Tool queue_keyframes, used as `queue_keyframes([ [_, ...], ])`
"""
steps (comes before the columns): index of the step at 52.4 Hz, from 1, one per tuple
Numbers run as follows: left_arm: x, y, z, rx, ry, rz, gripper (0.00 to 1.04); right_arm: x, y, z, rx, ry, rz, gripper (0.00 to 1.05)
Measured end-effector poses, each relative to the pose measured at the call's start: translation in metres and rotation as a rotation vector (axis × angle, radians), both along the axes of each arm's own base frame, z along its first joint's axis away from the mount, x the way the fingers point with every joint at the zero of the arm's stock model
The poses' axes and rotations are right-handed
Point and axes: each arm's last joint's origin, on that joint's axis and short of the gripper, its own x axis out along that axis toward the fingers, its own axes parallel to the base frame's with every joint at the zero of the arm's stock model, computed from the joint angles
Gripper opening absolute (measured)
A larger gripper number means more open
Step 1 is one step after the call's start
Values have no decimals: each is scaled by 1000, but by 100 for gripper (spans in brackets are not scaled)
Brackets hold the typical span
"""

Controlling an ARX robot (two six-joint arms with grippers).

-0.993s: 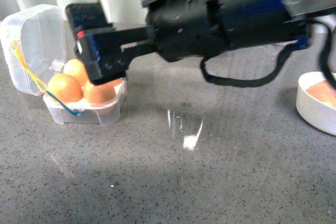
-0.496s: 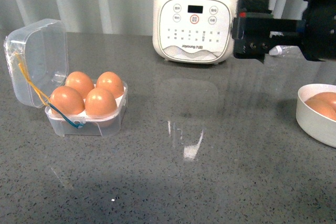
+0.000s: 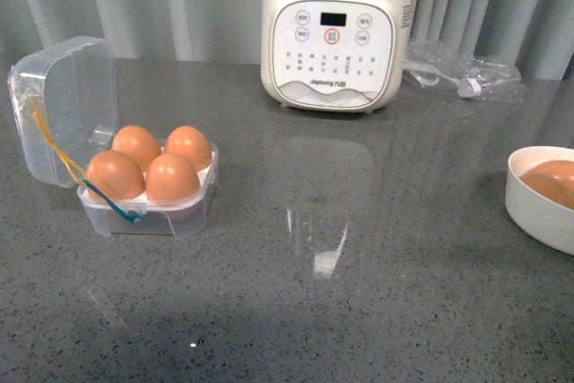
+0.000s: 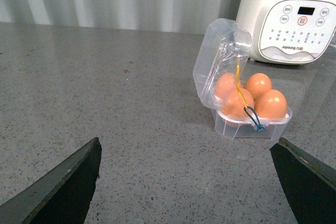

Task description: Put egg into box

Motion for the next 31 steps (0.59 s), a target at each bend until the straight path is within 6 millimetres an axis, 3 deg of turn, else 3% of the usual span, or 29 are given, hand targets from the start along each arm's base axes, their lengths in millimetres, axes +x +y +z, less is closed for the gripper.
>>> queue_keyframes([
  [1,0,0,0,0,0,0,98,-4,-3,-1,0,-3,-1,3],
  [31,0,0,0,0,0,0,98,-60,-36,-21,-1,-7,-5,3],
])
